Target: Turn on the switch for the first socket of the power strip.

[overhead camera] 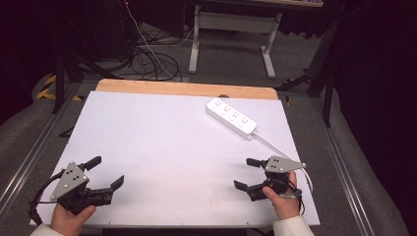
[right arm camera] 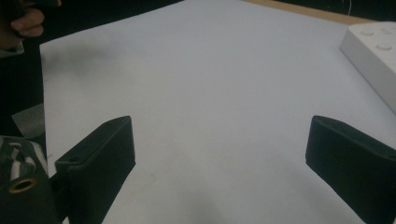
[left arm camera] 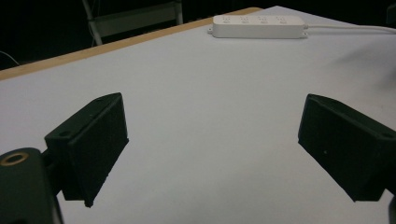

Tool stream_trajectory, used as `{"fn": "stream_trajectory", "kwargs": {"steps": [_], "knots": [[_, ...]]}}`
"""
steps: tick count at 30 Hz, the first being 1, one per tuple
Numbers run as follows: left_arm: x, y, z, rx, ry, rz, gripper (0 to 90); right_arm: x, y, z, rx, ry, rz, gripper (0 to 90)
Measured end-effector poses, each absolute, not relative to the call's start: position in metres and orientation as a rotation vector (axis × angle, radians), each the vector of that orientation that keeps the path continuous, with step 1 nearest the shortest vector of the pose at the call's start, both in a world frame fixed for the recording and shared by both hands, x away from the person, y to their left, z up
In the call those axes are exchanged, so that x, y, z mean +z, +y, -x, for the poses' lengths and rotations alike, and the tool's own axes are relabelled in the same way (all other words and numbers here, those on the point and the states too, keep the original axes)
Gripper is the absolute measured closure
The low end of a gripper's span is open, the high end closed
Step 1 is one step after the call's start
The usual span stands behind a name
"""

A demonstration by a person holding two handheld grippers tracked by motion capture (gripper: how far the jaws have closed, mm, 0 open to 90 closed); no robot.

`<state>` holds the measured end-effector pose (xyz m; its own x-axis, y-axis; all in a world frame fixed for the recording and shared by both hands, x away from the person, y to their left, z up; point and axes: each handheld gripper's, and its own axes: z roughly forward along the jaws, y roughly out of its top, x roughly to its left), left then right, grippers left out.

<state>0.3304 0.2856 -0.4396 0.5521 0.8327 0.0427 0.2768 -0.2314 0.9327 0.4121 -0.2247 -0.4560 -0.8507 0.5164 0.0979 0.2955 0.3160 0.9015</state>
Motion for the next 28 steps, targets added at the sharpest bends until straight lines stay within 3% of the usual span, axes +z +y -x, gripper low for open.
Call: {"fn": "stream_trajectory", "kwargs": {"steps": [12, 21, 28], "knots": [[-0.444, 0.284, -0.332, 0.776, 0.897, -1.821, 9.0, -0.482, -0.219, -0.405, 1.455, 2.409, -0.746, 8.5], [-0.446, 0.285, -0.336, 0.723, 0.921, -1.809, 9.0, -0.488, -0.226, -0.409, 1.447, 2.379, -0.87, 11.2], [-0.447, 0.285, -0.336, 0.737, 0.914, -1.809, 9.0, -0.486, -0.227, -0.407, 1.382, 2.378, -0.77, 9.1]]}}
